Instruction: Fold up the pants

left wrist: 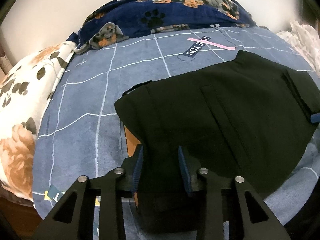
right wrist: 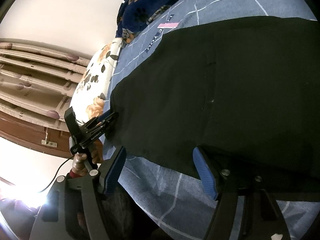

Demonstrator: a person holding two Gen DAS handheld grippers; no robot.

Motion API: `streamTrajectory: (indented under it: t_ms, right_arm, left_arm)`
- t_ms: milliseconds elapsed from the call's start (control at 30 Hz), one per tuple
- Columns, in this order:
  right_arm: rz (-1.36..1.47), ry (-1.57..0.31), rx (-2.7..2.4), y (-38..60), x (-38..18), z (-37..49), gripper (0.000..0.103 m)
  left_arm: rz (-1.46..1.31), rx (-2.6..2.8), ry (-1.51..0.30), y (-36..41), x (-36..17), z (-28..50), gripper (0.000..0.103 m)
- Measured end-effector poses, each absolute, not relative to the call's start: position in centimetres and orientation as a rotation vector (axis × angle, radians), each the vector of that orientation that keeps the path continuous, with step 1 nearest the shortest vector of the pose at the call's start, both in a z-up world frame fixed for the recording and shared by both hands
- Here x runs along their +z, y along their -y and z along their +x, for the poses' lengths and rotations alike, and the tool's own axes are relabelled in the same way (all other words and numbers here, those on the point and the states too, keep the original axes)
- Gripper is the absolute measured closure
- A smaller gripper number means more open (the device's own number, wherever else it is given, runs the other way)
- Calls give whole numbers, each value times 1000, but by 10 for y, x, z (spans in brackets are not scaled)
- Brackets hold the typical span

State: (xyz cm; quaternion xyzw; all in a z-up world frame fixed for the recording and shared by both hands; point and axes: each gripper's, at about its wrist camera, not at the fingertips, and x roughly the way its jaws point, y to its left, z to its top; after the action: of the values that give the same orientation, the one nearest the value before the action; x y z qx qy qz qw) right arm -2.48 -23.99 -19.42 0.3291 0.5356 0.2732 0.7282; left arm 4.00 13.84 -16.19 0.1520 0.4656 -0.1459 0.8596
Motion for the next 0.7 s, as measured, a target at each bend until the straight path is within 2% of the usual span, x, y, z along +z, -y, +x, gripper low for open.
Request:
streamTrajectory:
  t_ms: [167, 233, 300, 367, 700]
  right_arm:
    - [726, -1179, 603, 239, -195, -25, 34]
    - [727, -1178, 603, 238, -196, -25, 33]
    - [729, -1178, 603, 239, -195, -25, 33]
    - [732, -1176, 604, 238, -196, -25, 33]
    - [737, -1169, 608, 235, -198, -22, 31]
  left_arm:
    - [323, -294, -979, -139, -160, 40, 78]
    - [331, -277, -971, -138, -158, 39, 82]
    - [324, -261, -969, -140, -155, 40, 91]
    - [292, -253, -973, -145, -151, 41, 94]
    - [201, -264, -938, -151, -122, 36, 96]
